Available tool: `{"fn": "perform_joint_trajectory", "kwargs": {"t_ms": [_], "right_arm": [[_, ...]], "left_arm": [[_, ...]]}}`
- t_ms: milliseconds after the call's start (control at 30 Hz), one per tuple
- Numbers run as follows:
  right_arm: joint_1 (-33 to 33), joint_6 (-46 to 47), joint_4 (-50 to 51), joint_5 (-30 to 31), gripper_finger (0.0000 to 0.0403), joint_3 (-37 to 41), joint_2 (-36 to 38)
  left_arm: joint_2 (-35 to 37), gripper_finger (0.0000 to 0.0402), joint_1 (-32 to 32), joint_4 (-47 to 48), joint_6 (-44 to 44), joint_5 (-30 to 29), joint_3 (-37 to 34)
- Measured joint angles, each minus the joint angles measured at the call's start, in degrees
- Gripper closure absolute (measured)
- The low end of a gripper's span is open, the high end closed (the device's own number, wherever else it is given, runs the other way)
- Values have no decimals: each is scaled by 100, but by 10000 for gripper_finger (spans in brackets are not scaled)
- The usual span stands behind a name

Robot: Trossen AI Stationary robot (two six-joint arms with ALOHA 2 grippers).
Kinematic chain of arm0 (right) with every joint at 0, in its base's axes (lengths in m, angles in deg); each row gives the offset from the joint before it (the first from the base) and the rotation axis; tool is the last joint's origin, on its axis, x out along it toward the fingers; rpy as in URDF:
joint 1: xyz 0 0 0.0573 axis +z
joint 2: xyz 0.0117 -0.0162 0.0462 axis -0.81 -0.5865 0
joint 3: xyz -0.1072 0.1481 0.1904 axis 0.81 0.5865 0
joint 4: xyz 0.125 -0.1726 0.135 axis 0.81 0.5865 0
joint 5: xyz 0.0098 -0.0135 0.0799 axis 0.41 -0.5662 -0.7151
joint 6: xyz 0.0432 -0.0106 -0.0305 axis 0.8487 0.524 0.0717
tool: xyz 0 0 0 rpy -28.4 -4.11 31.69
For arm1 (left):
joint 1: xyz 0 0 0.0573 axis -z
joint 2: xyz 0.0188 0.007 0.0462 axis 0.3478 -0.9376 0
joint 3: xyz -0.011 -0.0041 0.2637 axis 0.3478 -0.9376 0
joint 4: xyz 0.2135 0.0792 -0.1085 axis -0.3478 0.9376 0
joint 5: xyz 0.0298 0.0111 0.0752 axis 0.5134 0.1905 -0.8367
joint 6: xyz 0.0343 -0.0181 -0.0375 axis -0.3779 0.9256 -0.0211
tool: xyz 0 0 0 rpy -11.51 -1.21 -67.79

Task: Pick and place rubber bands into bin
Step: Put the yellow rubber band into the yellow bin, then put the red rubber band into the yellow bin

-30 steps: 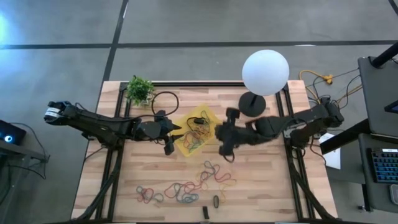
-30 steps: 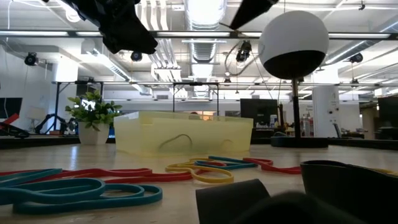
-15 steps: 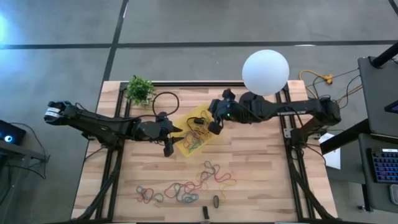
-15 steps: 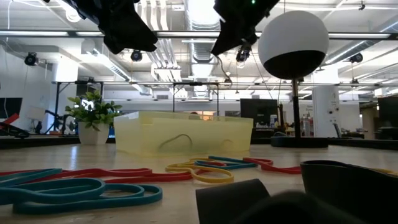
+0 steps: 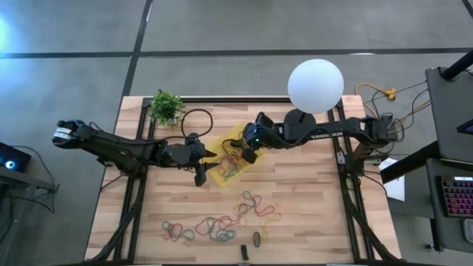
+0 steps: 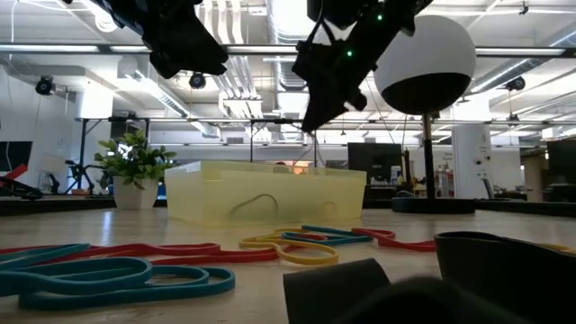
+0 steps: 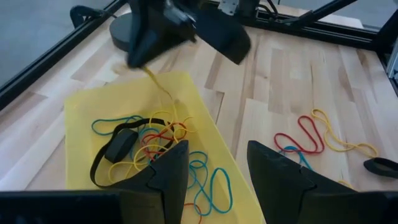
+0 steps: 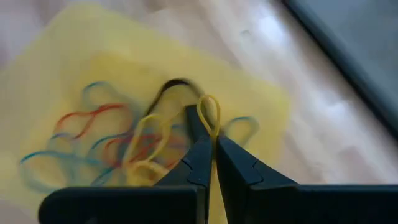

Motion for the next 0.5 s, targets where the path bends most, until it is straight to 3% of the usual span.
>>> {"fn": "perform_joint_trajectory", "kwargs": {"t_ms": [133,500], "right_arm": [[-36,22,38,-591,365,13,-102],[-28,-41,31,-882,248,-110,-8]], "left_arm": [[0,253,-2,0,1,0,0],[0,253,1,2,165,111,0]]}}
